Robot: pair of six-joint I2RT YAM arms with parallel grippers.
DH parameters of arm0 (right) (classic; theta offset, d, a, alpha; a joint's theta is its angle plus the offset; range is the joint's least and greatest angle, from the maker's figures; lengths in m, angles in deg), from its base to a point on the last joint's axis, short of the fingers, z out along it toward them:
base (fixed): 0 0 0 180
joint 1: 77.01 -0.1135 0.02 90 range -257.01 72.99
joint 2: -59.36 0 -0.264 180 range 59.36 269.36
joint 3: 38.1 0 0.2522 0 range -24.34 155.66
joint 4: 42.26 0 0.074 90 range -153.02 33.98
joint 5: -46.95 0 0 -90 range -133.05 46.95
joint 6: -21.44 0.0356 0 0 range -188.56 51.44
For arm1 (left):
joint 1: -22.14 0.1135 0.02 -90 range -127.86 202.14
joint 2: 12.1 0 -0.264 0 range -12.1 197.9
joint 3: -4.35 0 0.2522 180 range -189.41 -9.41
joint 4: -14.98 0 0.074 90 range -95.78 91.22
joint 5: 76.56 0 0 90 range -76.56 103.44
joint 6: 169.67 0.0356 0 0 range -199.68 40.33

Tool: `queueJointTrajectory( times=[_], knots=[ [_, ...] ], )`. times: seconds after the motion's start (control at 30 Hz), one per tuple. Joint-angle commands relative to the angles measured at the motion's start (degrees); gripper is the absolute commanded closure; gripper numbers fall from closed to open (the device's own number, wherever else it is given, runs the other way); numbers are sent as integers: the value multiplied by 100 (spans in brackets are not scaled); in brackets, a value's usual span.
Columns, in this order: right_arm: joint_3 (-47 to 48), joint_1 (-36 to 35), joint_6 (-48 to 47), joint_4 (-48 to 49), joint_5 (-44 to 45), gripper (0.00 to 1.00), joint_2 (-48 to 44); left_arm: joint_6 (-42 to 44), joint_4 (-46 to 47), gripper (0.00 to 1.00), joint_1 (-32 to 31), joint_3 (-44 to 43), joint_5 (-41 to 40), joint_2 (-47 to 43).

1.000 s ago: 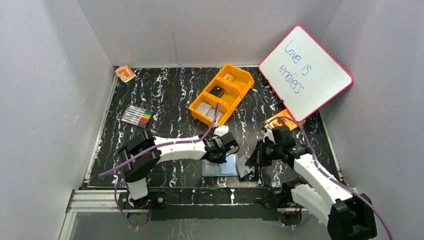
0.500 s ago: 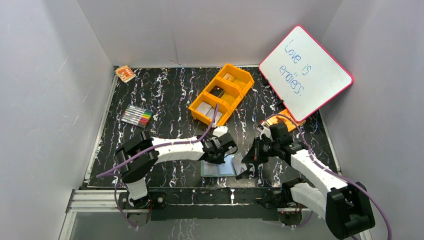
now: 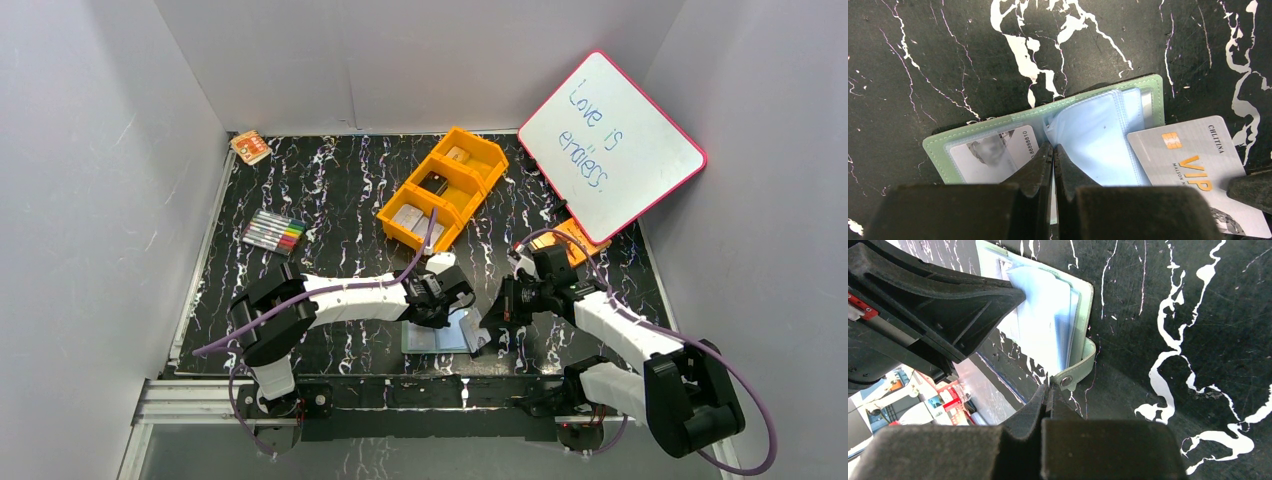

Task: Put the credit cards into the card holder
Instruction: Turn over the card slot in the card holder.

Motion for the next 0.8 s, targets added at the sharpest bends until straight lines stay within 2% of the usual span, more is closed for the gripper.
queueJointTrajectory(
  times=[0.0, 0.6, 0.77],
  knots=[
    [37, -47, -106, 247, -84, 100, 71, 81, -333, 100, 6, 125, -58, -236],
    [-21, -105, -167, 274, 187, 100, 342, 100, -329, 100, 6, 148, -65, -278],
    [-33, -106, -104, 219, 561, 100, 114, 100, -336, 100, 6, 186, -75, -327]
  ],
)
